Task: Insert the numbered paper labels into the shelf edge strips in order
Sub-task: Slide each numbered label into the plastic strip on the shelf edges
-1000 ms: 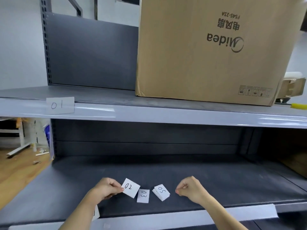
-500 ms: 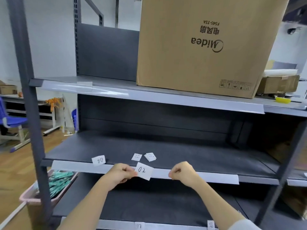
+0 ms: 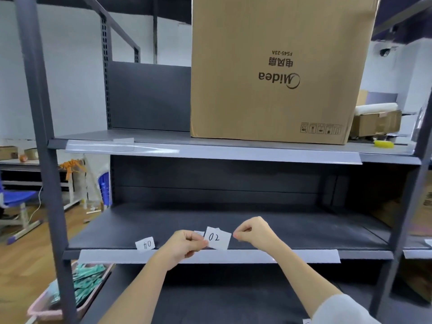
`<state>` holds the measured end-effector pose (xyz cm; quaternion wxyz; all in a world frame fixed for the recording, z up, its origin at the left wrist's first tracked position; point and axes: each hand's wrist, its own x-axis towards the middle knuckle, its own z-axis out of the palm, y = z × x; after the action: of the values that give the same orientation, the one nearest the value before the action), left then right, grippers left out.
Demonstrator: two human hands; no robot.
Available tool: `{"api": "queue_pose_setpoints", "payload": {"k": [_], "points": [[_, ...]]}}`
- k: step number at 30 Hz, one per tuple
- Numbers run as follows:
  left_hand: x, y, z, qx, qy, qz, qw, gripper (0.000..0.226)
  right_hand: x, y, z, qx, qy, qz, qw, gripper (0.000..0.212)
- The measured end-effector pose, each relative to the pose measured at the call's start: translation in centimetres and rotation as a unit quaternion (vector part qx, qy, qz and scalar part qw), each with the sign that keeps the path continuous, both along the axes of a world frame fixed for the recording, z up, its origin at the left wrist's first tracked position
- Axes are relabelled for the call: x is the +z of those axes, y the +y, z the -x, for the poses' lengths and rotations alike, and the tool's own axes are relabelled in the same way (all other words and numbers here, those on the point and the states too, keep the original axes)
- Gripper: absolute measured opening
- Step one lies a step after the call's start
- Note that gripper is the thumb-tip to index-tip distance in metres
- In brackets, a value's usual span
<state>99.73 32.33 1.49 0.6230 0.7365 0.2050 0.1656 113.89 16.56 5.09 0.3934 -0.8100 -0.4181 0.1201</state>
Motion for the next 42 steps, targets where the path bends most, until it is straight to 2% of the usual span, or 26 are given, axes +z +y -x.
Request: {"api": "queue_pose_setpoints", "payload": {"k": [3,9,13,18,22,25,29,31,38,42], "points": [[0.3,0.9,0.1,-0.005,-0.006,0.004,1.0,0.014,0.3,1.0,0.2,-0.005,0.0,-0.002,1.0,0.018],[0.4,2.3,-0.2,-0.028,-0.009,-0.003,1.0,0.013,0.7,2.4,0.9,0.001,-0.022,-0.012,1.0,0.016],[0.7,3.1,-0.8,-0.015,-0.026,-0.001,1.0,0.012,1.8,3.0,0.8,-0.021,-0.053,-0.013,0.998,0.024],[1.3,5.9,-1.1,0.022,0.01,-0.097,0.995,0.014,7.9,1.9,-2.2,-0.089,-0.088,-0.067,0.99,0.032],[3.9,7.7,-2.1,0.033,-0.02,-0.142,0.989,0.02,12.0,2.1,-4.5,-0.1,-0.097,-0.061,0.988,0.017],[8.2,8.7,-4.1,0.07,-0.078,-0.237,0.966,0.025,13.5,3.3,-6.5,-0.09,-0.1,-0.067,0.989,0.016],[15.0,10.0,-6.8,0.189,-0.192,-0.37,0.889,0.006,15.7,5.1,-10.0,-0.078,-0.121,-0.092,0.985,0.019],[17.7,10.5,-8.0,0.201,-0.191,-0.424,0.862,0.006,16.9,6.0,-11.6,-0.068,-0.127,-0.1,0.984,0.017],[18.5,12.2,-12.3,0.153,-0.138,-0.513,0.833,0.016,19.9,10.3,-16.1,0.0,-0.16,-0.101,0.982,0.02],[17.7,12.7,-12.6,0.113,-0.17,-0.524,0.827,0.01,20.6,11.6,-16.4,0.035,-0.151,-0.075,0.985,0.019]]}}
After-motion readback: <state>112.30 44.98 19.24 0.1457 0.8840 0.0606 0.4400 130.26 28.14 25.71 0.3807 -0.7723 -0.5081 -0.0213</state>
